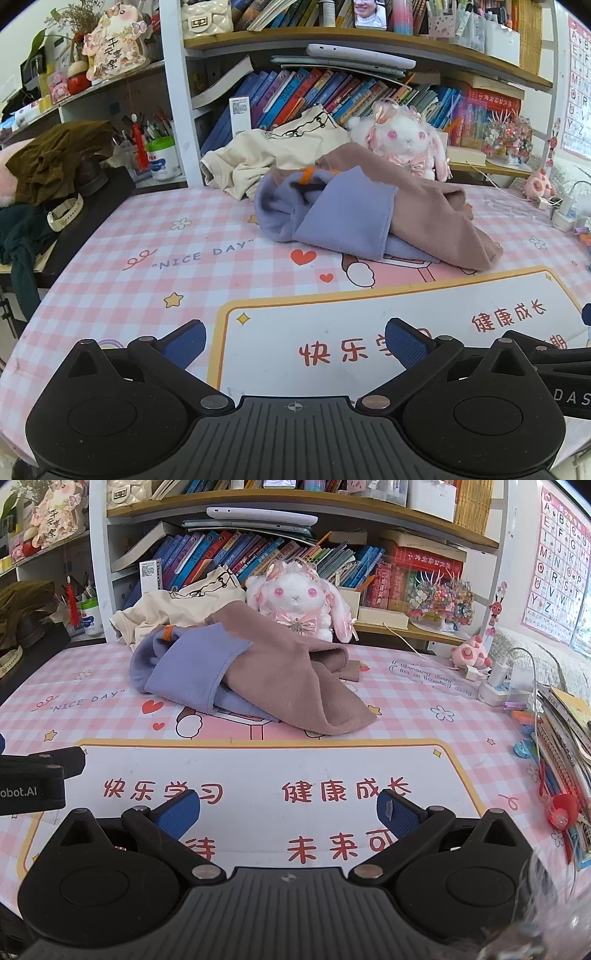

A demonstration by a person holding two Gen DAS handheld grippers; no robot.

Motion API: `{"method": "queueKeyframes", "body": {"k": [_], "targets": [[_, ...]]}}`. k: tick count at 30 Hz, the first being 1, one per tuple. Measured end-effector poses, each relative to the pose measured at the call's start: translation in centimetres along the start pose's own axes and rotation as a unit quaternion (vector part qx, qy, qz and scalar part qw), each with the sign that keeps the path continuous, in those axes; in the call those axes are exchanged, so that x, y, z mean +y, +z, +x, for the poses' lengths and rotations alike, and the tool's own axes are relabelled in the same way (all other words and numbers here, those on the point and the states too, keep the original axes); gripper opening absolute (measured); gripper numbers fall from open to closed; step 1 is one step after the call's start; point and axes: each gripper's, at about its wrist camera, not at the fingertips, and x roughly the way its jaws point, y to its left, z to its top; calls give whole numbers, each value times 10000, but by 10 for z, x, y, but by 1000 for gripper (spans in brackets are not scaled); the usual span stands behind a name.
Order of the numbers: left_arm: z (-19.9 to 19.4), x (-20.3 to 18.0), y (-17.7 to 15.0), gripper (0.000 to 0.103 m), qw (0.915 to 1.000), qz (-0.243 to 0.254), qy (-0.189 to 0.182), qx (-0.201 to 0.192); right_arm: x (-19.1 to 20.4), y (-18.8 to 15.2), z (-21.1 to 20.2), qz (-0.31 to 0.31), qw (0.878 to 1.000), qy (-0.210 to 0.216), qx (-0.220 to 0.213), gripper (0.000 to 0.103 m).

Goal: Fold clothes

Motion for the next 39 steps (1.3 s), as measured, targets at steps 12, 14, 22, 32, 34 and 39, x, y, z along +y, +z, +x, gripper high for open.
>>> {"method": "queueKeyframes", "body": {"k": [12,14,22,32,34,39], "targets": [[0,6,-1,103,9998,18,-150,85,-2,3,-1,-13,10000,16,84,103],[-3,3,-3,103,9998,-27,-127,115,1,1,-2,-34,10000,5,58,103],[-3,4,-6,103,9997,-46,-152,166,1,-1,-2,26,10000,21,62,103],[-3,6,-7,103,9994,-195,-220,199,1,-3,-5,55,10000,-33,48,103],[-4,5,-7,103,9993,-172,-262,196,1,-4,-5,52,10000,-18,60,103],[-4,4,-9,103,9987,-112,-413,283,5,-5,-5,24,10000,1,74,103]]}}
